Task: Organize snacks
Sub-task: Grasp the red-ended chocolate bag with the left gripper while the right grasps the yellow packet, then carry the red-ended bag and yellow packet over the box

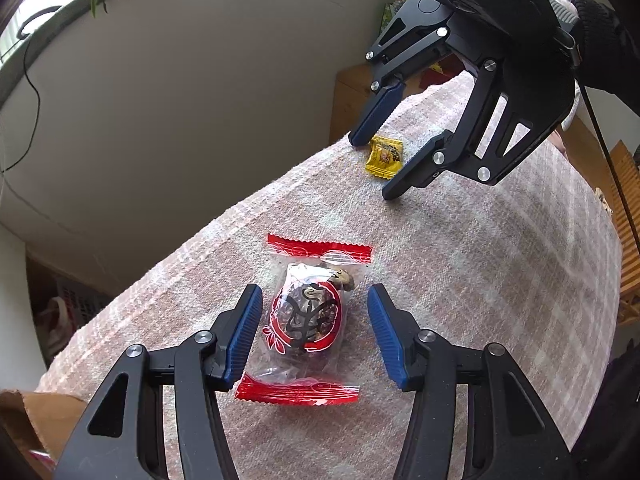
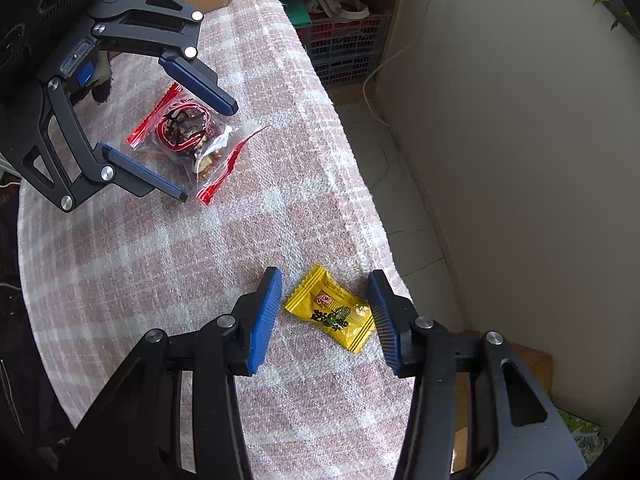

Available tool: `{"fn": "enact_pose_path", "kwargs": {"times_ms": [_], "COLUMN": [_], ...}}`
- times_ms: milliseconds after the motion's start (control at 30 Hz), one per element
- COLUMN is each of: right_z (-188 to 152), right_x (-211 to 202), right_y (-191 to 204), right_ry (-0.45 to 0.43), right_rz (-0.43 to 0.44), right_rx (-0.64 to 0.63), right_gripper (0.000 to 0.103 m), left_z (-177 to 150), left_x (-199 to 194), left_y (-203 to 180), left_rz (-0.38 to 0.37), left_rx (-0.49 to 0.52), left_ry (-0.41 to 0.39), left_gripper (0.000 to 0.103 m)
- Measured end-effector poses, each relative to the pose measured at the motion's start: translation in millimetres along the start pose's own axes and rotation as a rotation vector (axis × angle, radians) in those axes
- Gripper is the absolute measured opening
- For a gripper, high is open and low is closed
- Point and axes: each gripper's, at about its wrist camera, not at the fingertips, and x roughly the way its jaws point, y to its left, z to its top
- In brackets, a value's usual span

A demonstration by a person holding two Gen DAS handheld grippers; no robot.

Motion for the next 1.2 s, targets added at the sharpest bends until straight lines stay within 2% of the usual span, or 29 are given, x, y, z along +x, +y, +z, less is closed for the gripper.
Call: {"fn": "enact_pose_path", "kwargs": {"times_ms": [167,233,367,467,633,733,933,1000,1200], "right_z": [-0.2,-1.7,-8.5,-13.1,-23.3,-30.3,-51.1,-61.2,-86.5], "right_x": [-1.0,-1.4,-4.5,-5.5,-9.9,-12.9,-20.6,-24.4,-35.0], "right_y": [3.3,8.3,18.0,21.3,30.6,35.0,33.0,33.3,32.5], "right_ry": [0.028,0.044,0.055,0.061,0.067,0.071,0.028,0.014,-0.049], "right_rz": [-0.002,-0.007,-0.023,-0.034,-0.03,-0.042,-0.06,-0.089,-0.095], "right_rx": [0.003,-0.017,-0.025,-0.034,-0.013,0.003,0.123,0.151,0.26], "right_gripper": [0.049,0.053,0.052,0.051,0.04,0.038,0.029,0.028,0.027], "left_z": [0.8,1.2,1.2,-1.1,-9.6,-16.1,-23.0,-25.8,-35.2], "left_x": [4.7,6.1,6.6,4.6,-0.8,-1.7,-8.8,-14.5,-27.5], "left_y": [-8.0,-10.2,-6.7,-5.4,-1.3,-5.5,-7.0,-8.6,-15.0], "left_rz": [0.003,0.006,0.015,0.025,0.015,0.013,0.006,0.0,-0.001], "left_rx": [0.002,0.006,0.003,-0.001,-0.033,-0.037,-0.067,-0.07,-0.077], "left_ry": [-0.004,-0.003,-0.007,-0.013,-0.028,-0.033,-0.067,-0.08,-0.109], "left_gripper": [0.04,0.038,0.035,0.034,0.032,0.032,0.032,0.032,0.032]}}
